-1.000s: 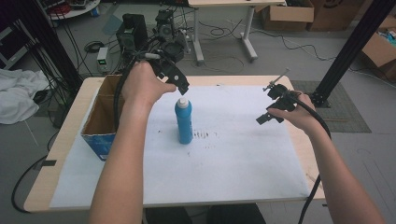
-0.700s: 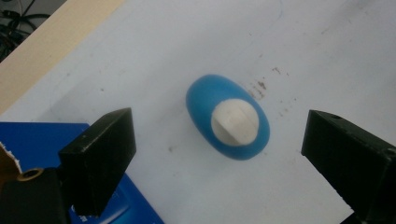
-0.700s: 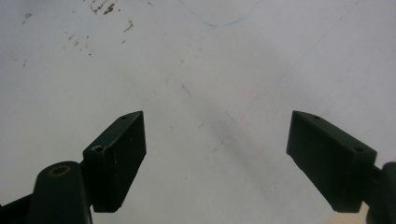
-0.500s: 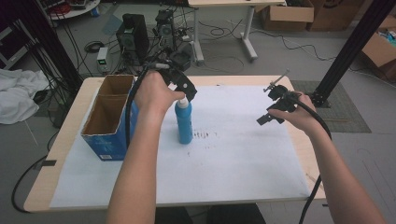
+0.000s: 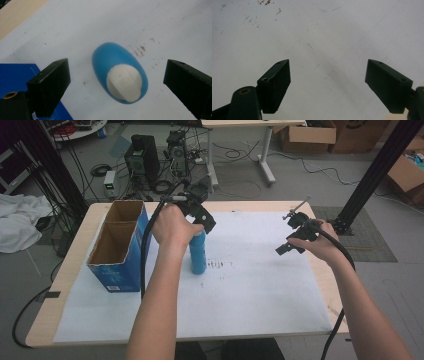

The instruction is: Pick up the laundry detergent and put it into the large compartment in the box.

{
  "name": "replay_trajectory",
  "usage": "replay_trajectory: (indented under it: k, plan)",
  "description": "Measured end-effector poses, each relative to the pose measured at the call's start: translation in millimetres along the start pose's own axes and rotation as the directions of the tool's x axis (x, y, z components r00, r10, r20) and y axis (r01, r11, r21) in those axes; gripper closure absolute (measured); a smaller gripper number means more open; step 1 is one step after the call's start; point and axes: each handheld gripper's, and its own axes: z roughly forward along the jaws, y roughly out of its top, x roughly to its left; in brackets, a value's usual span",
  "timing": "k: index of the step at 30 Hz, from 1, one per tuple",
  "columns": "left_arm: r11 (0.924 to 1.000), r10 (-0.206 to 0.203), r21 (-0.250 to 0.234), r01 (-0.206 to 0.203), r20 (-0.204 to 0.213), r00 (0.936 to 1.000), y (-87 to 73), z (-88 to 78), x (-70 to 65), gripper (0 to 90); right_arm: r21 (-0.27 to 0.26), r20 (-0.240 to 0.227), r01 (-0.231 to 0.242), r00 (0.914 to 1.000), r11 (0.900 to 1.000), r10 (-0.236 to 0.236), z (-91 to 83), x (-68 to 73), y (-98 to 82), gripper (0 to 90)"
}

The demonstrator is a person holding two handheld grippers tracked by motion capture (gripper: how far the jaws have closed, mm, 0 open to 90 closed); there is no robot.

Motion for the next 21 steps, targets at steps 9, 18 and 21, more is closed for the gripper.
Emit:
replay_trajectory:
  k: [9,18,21]
  plan:
    - [0.9996,-0.023,0.014,0.023,-0.009,0.9997,-0.4,16.8,-1.9,5.9,-0.001,-0.001,-0.004,1.0000,1.000,0.004,2.4,-1.0,-2.0,20.7]
    - [0.9974,-0.051,0.050,0.051,-0.004,0.9987,-2.1,31.8,-1.7,4.9,0.006,-0.005,0.003,1.0000,1.000,-0.003,6.4,-2.5,-3.2,20.7]
    - [0.9968,-0.058,0.054,0.058,-0.005,0.9983,-2.5,35.1,-2.2,4.8,0.006,-0.006,0.003,1.0000,1.000,-0.003,7.3,-2.7,-3.4,20.7]
